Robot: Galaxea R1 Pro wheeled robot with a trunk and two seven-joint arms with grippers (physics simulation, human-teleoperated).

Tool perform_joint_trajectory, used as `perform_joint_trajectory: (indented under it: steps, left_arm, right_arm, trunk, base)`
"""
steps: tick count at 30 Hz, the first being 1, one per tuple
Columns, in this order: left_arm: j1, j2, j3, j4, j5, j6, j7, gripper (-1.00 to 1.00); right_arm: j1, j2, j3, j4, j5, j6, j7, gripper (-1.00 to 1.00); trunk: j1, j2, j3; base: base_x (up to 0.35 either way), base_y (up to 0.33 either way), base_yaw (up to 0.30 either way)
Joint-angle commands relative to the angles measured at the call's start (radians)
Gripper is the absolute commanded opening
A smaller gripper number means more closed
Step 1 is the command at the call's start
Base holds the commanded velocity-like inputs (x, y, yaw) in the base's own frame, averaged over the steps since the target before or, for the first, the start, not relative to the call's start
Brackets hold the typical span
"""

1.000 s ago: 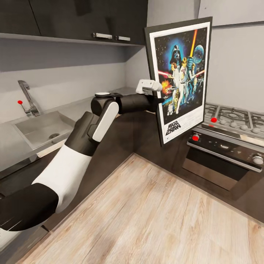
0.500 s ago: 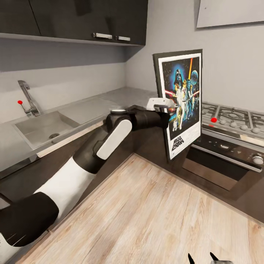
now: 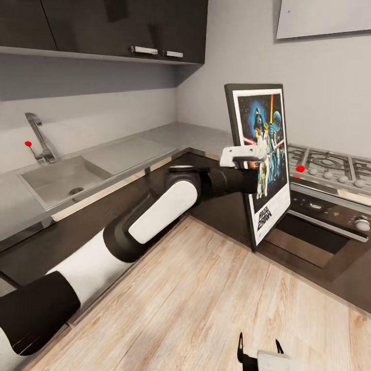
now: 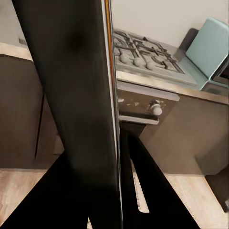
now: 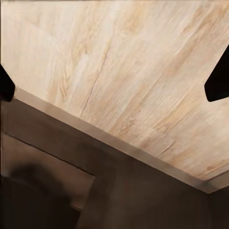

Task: Pick up the poster from the kitchen countertop and hang it on one of the wall nails in the kitchen.

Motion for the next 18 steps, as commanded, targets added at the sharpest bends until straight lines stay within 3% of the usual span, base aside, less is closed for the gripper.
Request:
perform_joint_trajectory:
  steps: [1, 3, 6, 9, 10, 12, 14, 18]
  left_arm:
    - [-0.001, 0.0, -0.029, -0.011, 0.02, -0.029, 0.049, -1.0]
    - [-0.001, 0.0, -0.092, -0.029, 0.051, -0.104, 0.137, -1.0]
    - [-0.001, 0.0, -0.216, -0.048, 0.111, -0.231, 0.247, -1.0]
    - [-0.001, 0.0, -0.291, -0.054, 0.132, -0.319, 0.306, -1.0]
    - [-0.001, 0.0, -0.359, -0.056, 0.14, -0.37, 0.337, -1.0]
    - [-0.001, 0.0, -0.388, -0.056, 0.142, -0.403, 0.349, -1.0]
    - [-0.001, 0.0, -0.446, -0.057, 0.143, -0.483, 0.377, -1.0]
    - [-0.001, 0.0, -0.482, -0.058, 0.144, -0.506, 0.41, -1.0]
  right_arm:
    - [-0.003, 0.014, 0.007, -0.001, 0.029, 0.027, -0.038, 1.0]
    - [-0.03, 0.028, 0.016, -0.002, 0.052, 0.081, -0.075, 1.0]
    - [-0.061, 0.043, 0.021, -0.001, 0.059, 0.135, -0.116, 1.0]
    - [-0.07, 0.061, 0.029, -0.001, 0.063, 0.151, -0.212, 1.0]
    - [-0.08, 0.069, 0.114, -0.002, 0.067, 0.162, -0.357, 1.0]
    - [-0.093, 0.07, 0.135, -0.002, 0.067, 0.185, -0.41, 1.0]
    - [-0.115, 0.071, 0.153, -0.002, 0.068, 0.254, -0.471, 1.0]
    - [-0.122, 0.071, 0.158, -0.003, 0.068, 0.274, -0.486, 1.0]
  trunk:
    - [0.0, 0.0, -0.001]
    - [0.0, 0.0, -0.001]
    - [0.0, 0.0, -0.001]
    - [0.0, 0.0, -0.001]
    - [0.0, 0.0, -0.001]
    - [0.0, 0.0, -0.001]
    - [0.0, 0.0, -0.001]
    - [0.0, 0.0, -0.001]
  base:
    - [0.0, 0.0, 0.0]
    - [0.0, 0.0, 0.0]
    - [0.0, 0.0, 0.0]
    - [0.0, 0.0, 0.0]
    - [0.0, 0.0, 0.0]
    - [0.0, 0.0, 0.0]
    - [0.0, 0.0, 0.0]
    - [0.0, 0.0, 0.0]
